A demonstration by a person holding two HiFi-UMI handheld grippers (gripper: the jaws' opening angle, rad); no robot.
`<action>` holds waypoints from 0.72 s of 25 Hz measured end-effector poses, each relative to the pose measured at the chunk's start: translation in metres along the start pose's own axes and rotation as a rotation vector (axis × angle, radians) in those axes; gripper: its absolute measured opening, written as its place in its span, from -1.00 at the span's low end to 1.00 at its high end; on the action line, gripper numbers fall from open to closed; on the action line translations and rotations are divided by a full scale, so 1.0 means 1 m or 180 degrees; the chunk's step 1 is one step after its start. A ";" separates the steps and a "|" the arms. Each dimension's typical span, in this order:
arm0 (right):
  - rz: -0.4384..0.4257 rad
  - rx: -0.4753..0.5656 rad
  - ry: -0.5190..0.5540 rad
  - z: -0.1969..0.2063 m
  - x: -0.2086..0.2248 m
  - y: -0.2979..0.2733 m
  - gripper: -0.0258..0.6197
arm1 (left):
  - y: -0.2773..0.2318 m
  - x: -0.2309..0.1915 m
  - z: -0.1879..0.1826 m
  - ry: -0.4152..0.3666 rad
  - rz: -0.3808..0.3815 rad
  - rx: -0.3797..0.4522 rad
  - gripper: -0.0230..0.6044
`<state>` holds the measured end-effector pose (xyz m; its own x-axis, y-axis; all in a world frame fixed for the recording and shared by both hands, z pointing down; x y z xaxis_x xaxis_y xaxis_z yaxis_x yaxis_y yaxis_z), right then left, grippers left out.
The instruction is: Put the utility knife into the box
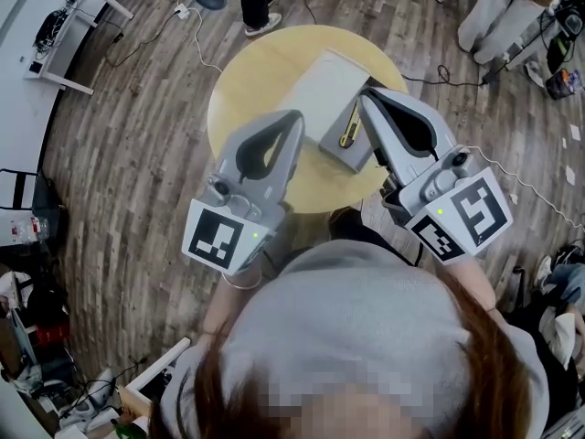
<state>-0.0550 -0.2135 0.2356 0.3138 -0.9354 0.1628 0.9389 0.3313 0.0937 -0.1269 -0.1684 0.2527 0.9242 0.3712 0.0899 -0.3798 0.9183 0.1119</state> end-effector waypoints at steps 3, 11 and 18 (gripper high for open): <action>0.0043 -0.0016 0.0009 0.002 -0.020 0.016 -0.91 | 0.020 0.016 -0.007 0.0005 0.0012 0.0036 -0.92; 0.0184 0.0004 -0.0127 0.011 -0.101 0.072 -0.91 | 0.100 0.076 -0.031 0.0006 0.0147 0.0069 -0.92; 0.0358 0.0040 -0.0135 0.015 -0.179 0.129 -0.91 | 0.171 0.139 -0.043 0.0020 0.0334 -0.0001 -0.92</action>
<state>0.0079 -0.0010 0.2336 0.4105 -0.8863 0.2144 0.8962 0.4356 0.0847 -0.0619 0.0463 0.2418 0.8796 0.4662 0.0949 -0.4744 0.8744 0.1020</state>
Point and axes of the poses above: the fingertips, and each gripper's own axes: y backward along the fingers, x to its right, z out of its underside, the point moved 1 cm from there along y, backward along the fingers
